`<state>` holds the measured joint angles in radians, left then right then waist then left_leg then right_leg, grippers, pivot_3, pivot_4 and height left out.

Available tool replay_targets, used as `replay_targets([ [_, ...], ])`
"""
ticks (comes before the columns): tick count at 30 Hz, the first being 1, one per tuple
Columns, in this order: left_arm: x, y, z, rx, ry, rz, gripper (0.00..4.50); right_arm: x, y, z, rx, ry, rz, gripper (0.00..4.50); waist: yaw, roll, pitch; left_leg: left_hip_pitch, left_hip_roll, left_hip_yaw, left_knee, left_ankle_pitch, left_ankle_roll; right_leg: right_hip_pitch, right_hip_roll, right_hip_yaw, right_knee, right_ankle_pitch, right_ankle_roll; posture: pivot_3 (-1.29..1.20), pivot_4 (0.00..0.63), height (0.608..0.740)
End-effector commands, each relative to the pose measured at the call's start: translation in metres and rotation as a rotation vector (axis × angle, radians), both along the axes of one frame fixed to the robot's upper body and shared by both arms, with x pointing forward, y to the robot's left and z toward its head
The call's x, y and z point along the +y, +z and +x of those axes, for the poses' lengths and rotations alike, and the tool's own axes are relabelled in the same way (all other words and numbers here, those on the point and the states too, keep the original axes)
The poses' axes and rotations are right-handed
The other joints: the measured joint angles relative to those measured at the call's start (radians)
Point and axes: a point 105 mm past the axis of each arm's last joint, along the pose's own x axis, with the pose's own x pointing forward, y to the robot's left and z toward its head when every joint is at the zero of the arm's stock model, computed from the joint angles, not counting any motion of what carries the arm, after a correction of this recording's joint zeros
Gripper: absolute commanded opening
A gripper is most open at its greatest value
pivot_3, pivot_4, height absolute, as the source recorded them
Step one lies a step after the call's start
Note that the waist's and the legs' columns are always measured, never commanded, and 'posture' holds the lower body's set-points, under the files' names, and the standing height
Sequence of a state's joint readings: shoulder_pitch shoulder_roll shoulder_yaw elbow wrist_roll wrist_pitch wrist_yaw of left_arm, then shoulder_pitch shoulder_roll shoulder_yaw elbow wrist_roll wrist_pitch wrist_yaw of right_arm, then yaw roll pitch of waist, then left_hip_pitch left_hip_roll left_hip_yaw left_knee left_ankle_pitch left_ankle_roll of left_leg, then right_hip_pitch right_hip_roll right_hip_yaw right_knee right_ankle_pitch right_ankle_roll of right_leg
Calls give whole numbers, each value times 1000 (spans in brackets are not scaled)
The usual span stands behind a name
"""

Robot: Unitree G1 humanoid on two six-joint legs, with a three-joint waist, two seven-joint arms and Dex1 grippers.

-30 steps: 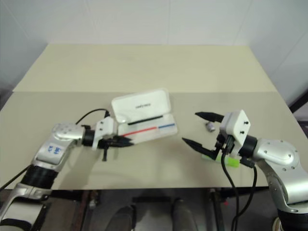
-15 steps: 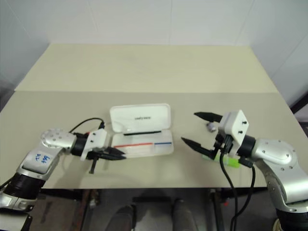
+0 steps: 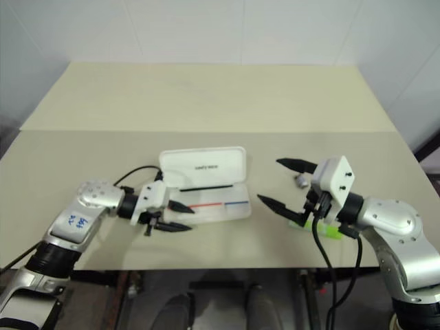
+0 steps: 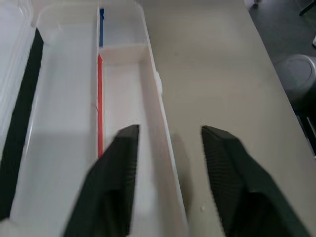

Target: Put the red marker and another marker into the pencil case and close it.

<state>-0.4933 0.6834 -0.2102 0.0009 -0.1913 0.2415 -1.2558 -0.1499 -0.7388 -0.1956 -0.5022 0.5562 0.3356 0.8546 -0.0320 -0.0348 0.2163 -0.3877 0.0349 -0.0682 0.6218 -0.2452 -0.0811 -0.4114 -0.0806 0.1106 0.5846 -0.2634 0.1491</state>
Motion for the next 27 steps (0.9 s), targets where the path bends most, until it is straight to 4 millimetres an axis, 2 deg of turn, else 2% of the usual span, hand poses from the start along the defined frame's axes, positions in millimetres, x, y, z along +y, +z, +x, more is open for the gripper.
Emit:
replay_targets([
  [1,-7,7,-2,-35,-27,-9,3397,4,7,-1,-33,11,8,4500,0,0,0,0,0,0,0,0,0,0,0,0,0,0,0,0,150,740],
  [4,-9,10,-3,-49,-30,-19,4379,5,8,-1,-35,14,12,4500,1,0,0,0,0,0,0,0,0,0,0,0,0,0,0,0,150,740],
  [8,-4,21,-6,-73,-22,-52,4379,6,6,0,-31,18,13,4500,1,0,0,0,0,0,0,0,0,0,0,0,0,0,0,0,150,740],
  [14,9,41,-24,-86,-26,-116,4379,11,2,2,-16,41,26,4500,-3,0,0,0,0,0,-1,0,0,0,0,0,0,0,0,0,150,740],
  [21,22,60,-41,-116,91,-230,4379,16,-1,7,-2,80,36,4500,-4,0,0,0,0,0,0,0,0,0,0,0,0,0,0,0,150,740],
  [25,45,68,-39,-129,298,-353,4379,16,-1,10,1,88,39,4500,-6,0,0,0,0,0,-1,0,0,0,0,0,0,0,0,0,150,740],
  [27,69,65,-41,-127,425,-371,4445,16,-2,12,3,91,42,4500,-13,0,0,1,0,0,0,0,0,0,0,0,0,0,0,0,150,740],
])
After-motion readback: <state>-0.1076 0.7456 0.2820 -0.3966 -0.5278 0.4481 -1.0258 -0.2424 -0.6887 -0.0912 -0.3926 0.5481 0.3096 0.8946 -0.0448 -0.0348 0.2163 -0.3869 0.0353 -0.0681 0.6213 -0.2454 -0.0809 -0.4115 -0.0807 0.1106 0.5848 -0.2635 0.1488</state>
